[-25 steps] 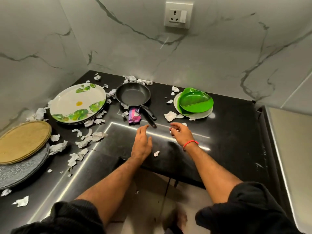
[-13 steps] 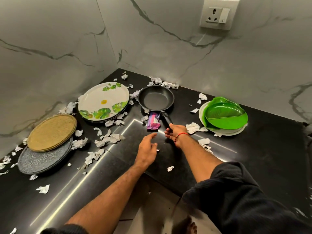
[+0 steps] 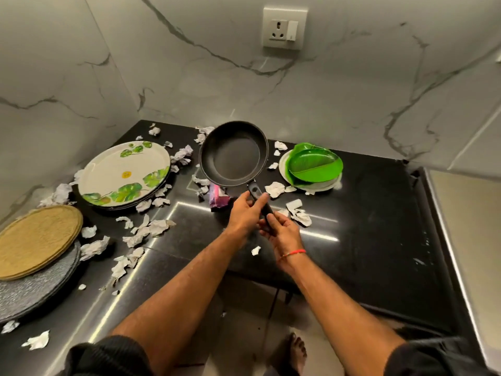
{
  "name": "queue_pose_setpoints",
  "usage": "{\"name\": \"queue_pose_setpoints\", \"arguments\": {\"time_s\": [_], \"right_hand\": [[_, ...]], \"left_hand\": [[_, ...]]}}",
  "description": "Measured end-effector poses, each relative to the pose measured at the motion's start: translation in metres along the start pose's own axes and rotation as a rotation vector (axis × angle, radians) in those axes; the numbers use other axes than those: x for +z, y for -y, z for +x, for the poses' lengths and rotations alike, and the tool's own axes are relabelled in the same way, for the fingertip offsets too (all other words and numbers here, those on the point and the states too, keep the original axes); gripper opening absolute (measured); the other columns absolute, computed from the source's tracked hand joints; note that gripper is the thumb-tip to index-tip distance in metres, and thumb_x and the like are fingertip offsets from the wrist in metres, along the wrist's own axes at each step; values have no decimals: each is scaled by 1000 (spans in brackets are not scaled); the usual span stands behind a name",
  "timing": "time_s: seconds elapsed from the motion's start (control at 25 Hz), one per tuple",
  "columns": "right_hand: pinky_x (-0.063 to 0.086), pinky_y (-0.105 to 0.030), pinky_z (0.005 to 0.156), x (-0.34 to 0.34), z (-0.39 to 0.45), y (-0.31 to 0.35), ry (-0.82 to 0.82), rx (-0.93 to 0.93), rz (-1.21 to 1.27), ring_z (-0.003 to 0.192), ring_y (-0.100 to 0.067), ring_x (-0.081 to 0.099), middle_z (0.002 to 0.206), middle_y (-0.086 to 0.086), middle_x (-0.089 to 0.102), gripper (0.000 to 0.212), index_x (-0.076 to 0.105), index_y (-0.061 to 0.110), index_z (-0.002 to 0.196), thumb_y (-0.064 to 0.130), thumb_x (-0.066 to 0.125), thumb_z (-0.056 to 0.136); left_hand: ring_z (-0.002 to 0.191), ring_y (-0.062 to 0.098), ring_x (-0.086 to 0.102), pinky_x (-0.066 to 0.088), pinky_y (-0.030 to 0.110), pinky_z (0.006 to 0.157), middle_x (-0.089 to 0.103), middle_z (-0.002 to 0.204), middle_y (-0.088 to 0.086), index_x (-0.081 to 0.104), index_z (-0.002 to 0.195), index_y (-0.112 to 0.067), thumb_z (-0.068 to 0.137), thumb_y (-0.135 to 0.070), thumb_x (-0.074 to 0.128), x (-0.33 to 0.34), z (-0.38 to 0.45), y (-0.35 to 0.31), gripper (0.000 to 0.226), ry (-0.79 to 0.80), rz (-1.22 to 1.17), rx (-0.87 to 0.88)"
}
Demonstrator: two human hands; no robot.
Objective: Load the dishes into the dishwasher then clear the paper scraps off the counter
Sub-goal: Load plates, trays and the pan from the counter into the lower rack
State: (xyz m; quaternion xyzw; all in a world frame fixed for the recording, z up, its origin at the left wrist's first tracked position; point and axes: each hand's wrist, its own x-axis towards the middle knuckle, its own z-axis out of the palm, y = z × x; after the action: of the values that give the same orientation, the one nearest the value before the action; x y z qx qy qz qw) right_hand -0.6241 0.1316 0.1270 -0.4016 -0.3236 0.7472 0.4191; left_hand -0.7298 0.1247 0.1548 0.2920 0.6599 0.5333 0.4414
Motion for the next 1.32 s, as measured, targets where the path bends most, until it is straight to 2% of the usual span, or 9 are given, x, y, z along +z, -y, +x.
{"name": "queue_pose_setpoints", "arguments": {"time_s": [0.2, 0.44, 0.64, 0.72, 0.84, 0.96, 1.08, 1.16, 1.32], "right_hand": [[57, -24, 64, -55, -75, 5, -2, -212, -251, 86, -11, 69, 113, -7, 70, 32, 58, 5, 128, 4, 56, 96], [53, -31, 81, -159, -181, 42, -40, -516, -743, 87, -21, 68, 92, -9, 72, 15, 72, 1, 96, 8, 58, 96], [49, -57, 78, -278, -272, 74, -608, -748, -545, 86, -35, 61, 97, -18, 63, 15, 59, 8, 102, 1, 57, 89], [51, -55, 87, -338, -312, 88, -773, -710, -604, 103, -29, 57, 120, -11, 56, 53, 49, 18, 127, -11, 58, 83], [51, -39, 98, -411, -365, 110, -802, -650, -838, 130, -18, 44, 147, 10, 33, 89, 23, 20, 150, -14, 67, 80], [46, -31, 106, -491, -428, 118, -705, -503, -1001, 146, -24, 27, 158, 2, 18, 97, 17, 14, 153, -13, 71, 78], [52, -33, 98, -567, -486, 109, -595, -266, -1114, 136, -20, 38, 150, 2, 31, 83, 37, 23, 143, 2, 81, 76], [55, -43, 92, -611, -509, 90, -561, -153, -1271, 122, -22, 48, 134, -4, 46, 66, 50, 18, 131, 12, 84, 74], [52, -52, 91, -701, -537, 9, -521, 46, -1398, 106, -32, 53, 120, -16, 51, 56, 53, 17, 118, 12, 85, 72]], "left_hand": [[85, 16, 68, 58, 39, 81, 73, 95, 3, 62, 118, -21, 95, -12, 63, 45, -55, 20, 25, 184, 24, 127], [61, 16, 52, 50, 32, 57, 55, 71, 5, 44, 143, -21, 100, 1, 46, 106, -153, 21, 48, 544, 38, 41], [50, 10, 36, 43, 27, 41, 36, 68, 2, 40, 148, -18, 103, 2, 41, 166, -236, 47, 49, 880, -102, -98], [47, 7, 30, 36, 23, 39, 34, 73, 2, 45, 146, -18, 103, 1, 39, 193, -271, 59, 48, 1023, -150, -222], [46, 2, 28, 25, 18, 39, 43, 81, -1, 54, 141, -16, 101, -4, 42, 234, -308, 81, 43, 1195, -192, -482], [45, 0, 27, 22, 15, 36, 43, 80, -1, 59, 138, -15, 95, -8, 56, 281, -342, 115, 43, 1337, -123, -689], [46, 1, 28, 26, 16, 37, 42, 78, -2, 58, 138, -16, 95, -5, 57, 321, -372, 162, 45, 1390, 36, -812], [48, 3, 32, 36, 20, 41, 42, 77, -2, 58, 138, -20, 99, -7, 56, 342, -385, 202, 41, 1400, 237, -740], [73, 13, 57, 53, 34, 67, 59, 89, 2, 51, 142, -33, 104, -18, 53, 391, -421, 322, 41, 1519, 782, -219]]}}
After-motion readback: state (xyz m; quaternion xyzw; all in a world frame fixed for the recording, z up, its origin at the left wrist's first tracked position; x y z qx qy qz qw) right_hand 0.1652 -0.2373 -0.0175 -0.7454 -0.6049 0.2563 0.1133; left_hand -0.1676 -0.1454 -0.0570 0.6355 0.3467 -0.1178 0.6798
